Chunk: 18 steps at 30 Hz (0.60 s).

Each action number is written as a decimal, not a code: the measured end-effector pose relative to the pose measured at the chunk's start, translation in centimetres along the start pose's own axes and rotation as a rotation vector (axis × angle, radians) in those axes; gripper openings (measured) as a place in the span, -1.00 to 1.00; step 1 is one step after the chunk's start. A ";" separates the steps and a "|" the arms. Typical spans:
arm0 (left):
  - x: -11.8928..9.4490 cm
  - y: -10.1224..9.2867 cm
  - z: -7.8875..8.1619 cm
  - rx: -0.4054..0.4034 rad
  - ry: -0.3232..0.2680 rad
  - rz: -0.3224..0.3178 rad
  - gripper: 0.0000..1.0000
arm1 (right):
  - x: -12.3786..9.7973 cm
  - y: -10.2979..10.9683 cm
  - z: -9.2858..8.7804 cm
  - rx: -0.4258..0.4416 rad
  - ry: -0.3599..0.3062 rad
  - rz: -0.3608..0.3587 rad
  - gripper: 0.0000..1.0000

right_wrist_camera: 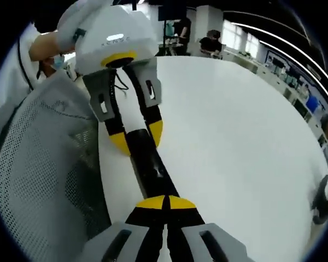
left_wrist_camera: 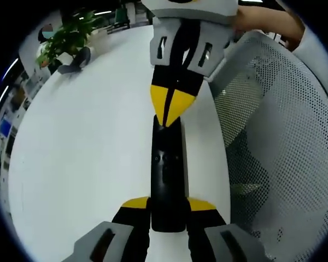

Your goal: Press the specified remote control buttons in sequence, fully releasing each button before pressing the next.

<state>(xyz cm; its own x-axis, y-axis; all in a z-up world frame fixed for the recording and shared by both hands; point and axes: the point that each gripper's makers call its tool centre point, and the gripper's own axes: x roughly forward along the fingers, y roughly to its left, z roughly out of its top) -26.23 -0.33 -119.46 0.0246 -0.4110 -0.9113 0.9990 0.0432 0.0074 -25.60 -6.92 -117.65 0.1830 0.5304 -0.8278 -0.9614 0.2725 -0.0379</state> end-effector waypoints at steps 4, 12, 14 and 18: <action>0.0 0.0 0.0 0.003 -0.004 -0.001 -0.52 | 0.5 0.4 -0.4 -0.084 0.058 0.026 -1.00; 0.0 0.0 0.0 0.010 -0.016 -0.005 -0.52 | 0.6 0.3 -0.3 -0.240 0.087 0.031 -1.00; 0.0 0.0 0.0 0.011 -0.016 -0.006 -0.52 | 0.7 0.4 -0.3 -0.306 0.107 0.038 -1.00; 0.0 0.0 0.0 0.017 -0.011 -0.009 -0.51 | 0.8 0.4 -0.3 -0.358 0.128 0.043 -1.00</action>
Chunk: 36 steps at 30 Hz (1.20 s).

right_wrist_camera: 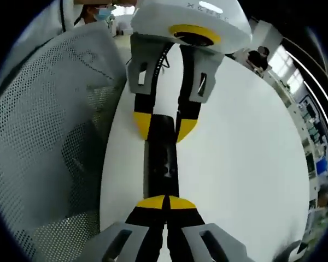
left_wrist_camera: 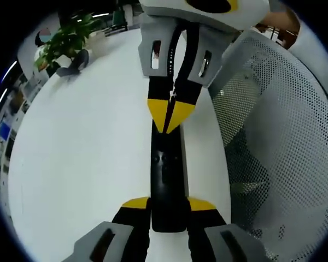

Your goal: Press the specified remote control buttons in sequence, fully releasing each button before pressing the next.

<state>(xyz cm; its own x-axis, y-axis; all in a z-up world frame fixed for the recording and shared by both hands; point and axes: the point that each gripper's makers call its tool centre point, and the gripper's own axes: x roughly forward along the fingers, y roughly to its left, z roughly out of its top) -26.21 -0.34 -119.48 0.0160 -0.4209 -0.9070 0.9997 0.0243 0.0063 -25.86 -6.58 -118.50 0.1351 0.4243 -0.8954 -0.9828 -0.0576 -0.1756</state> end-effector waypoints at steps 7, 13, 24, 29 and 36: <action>0.0 -0.1 0.0 0.003 -0.006 0.002 -0.51 | -0.3 -0.5 0.1 0.377 -0.180 -0.022 -1.00; 0.0 -0.2 0.0 0.022 -0.019 -0.005 -0.52 | -0.4 0.1 0.2 0.412 -0.194 -0.014 -1.00; 0.0 -0.2 0.0 0.023 -0.020 -0.008 -0.52 | 0.3 0.4 1.2 0.233 -0.066 -0.005 -1.00; 0.0 -0.2 0.0 0.032 -0.032 -0.014 -0.51 | 0.4 0.4 1.1 0.211 -0.036 -0.007 -1.00; 0.0 -0.2 0.0 0.030 -0.029 -0.012 -0.51 | 0.3 0.1 1.1 0.383 -0.099 0.010 -1.00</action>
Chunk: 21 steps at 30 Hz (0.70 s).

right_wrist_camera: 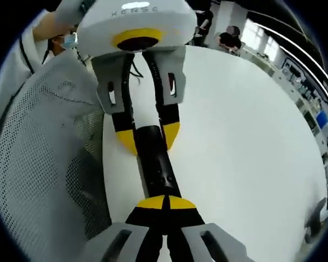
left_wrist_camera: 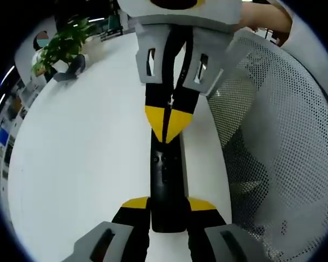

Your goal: Press the specified remote control buttons in sequence, fully releasing each button before pressing the next.

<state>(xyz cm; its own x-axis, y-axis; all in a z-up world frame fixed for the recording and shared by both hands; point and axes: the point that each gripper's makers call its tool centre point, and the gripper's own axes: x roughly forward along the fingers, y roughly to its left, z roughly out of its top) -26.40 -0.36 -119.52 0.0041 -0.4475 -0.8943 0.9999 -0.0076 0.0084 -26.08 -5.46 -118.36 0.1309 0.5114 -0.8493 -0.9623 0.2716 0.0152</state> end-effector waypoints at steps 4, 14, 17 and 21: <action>0.0 0.0 0.0 -0.006 0.007 0.005 -0.51 | -0.3 0.0 -0.1 0.023 -0.060 0.013 -1.00; 0.0 0.0 0.0 -0.005 0.008 0.004 -0.51 | 0.2 0.3 0.9 -0.126 -0.046 0.016 -1.00; 0.0 0.0 0.0 -0.006 0.007 0.004 -0.51 | 0.4 0.4 0.7 -0.173 -0.023 0.016 -1.00; 0.0 0.0 0.0 -0.005 0.005 0.004 -0.51 | 0.3 0.4 0.7 -0.223 -0.019 0.023 -1.00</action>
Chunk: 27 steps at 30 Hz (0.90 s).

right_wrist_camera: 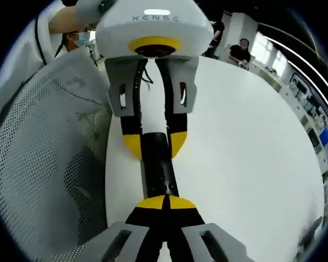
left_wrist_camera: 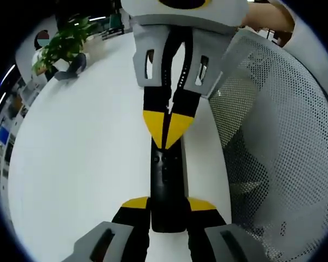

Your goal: Press the specified remote control buttons in sequence, fully releasing each button before pressing the next.

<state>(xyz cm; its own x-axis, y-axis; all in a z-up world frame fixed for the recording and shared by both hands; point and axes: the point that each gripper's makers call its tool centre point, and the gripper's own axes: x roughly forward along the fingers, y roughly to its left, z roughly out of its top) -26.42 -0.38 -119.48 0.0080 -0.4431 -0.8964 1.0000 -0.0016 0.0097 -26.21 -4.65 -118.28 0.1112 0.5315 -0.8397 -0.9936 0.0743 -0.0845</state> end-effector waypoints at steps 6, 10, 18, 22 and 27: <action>0.0 0.0 0.0 0.008 0.005 -0.007 -0.51 | 0.1 -0.2 0.0 -0.007 0.017 0.017 -1.00; 0.0 0.0 0.0 0.010 0.010 -0.006 -0.51 | -0.1 -0.1 0.0 0.008 -0.007 0.039 -1.00; 0.0 0.0 0.0 0.012 0.017 -0.006 -0.51 | -0.7 -0.6 -0.2 0.058 -0.004 0.049 -0.80; 0.0 0.1 0.0 0.010 0.016 -0.006 -0.51 | -0.3 -0.3 -0.4 0.018 0.014 0.066 -0.85; 0.0 0.1 0.0 0.005 0.006 -0.005 -0.51 | -0.1 0.0 -0.3 -0.028 0.034 0.082 -0.88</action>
<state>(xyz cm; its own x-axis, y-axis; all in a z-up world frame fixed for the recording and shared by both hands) -26.36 -0.38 -119.53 0.0034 -0.4373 -0.8993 0.9999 -0.0085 0.0079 -26.25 -4.97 -118.37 0.0288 0.5060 -0.8621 -0.9996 0.0080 -0.0287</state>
